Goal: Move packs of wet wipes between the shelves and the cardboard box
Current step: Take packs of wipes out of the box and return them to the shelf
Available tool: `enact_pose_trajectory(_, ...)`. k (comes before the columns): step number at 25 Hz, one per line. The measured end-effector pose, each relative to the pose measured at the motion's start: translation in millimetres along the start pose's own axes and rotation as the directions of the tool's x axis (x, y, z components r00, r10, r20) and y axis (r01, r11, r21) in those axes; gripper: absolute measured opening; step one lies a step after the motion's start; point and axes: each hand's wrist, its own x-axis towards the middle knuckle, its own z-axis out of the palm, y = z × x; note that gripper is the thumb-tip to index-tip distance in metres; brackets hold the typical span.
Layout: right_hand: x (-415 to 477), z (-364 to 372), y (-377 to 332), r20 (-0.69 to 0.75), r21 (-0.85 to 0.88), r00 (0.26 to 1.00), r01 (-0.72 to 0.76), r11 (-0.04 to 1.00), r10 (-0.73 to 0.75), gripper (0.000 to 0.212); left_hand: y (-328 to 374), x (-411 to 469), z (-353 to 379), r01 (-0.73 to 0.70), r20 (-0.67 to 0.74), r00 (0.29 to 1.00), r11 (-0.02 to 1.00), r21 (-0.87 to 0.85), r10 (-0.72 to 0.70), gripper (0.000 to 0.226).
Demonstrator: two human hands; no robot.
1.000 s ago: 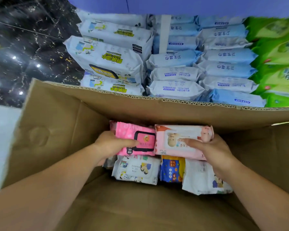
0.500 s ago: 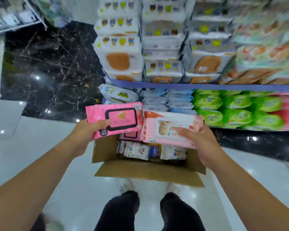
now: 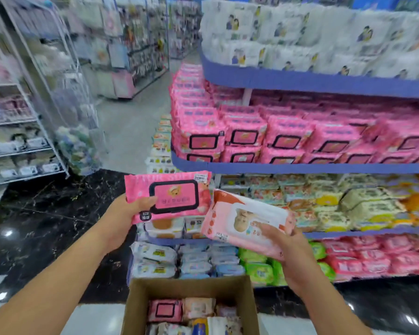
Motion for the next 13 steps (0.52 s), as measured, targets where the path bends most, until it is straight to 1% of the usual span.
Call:
enact_pose_trajectory(1, -2, 1, -17, -0.024, 0.001, 0.999, 0.033, 0.999, -0.033, 0.079, 17, 6, 6, -0.027, 0.014, 1.0, 1.0, -0.005, 0.027, 0.106)
enact_pose_trajectory(2, -4, 1, -33, -0.037, 0.005, 0.997, 0.066, 0.998, -0.065, 0.072, 33, 13, 14, -0.05, 0.025, 0.998, 0.999, -0.014, 0.051, 0.106)
enact_pose_trajectory(4, -6, -4, -66, -0.06, 0.018, 0.989, 0.133, 0.991, -0.132, 0.051, 65, 29, 31, -0.082, 0.063, 0.994, 0.996, -0.036, 0.084, 0.105)
enact_pose_trajectory(5, -6, -9, -83, -0.078, 0.019, 0.984, 0.165, 0.986, -0.163, 0.046, 80, 37, 43, -0.097, 0.083, 0.992, 0.995, -0.03, 0.099, 0.103)
enact_pose_trajectory(7, -4, -23, -113, -0.094, 0.021, 0.973, 0.215, 0.976, -0.212, 0.044, 101, 49, 68, -0.133, 0.111, 0.985, 0.991, -0.016, 0.134, 0.098)
enact_pose_trajectory(9, 6, -45, -140, -0.11, 0.011, 0.963, 0.247, 0.969, -0.245, 0.053, 116, 58, 98, -0.17, 0.129, 0.977, 0.985, -0.022, 0.171, 0.091)
enact_pose_trajectory(11, 20, -74, -161, -0.107, 0.011, 0.961, 0.258, 0.966, -0.255, 0.074, 123, 67, 134, -0.209, 0.106, 0.972, 0.978, -0.03, 0.211, 0.093)
enact_pose_trajectory(13, 32, -106, -184, -0.101, 0.005, 0.956, 0.278, 0.961, -0.276, 0.09, 127, 79, 173, -0.222, 0.09, 0.97, 0.973, -0.061, 0.227, 0.087)
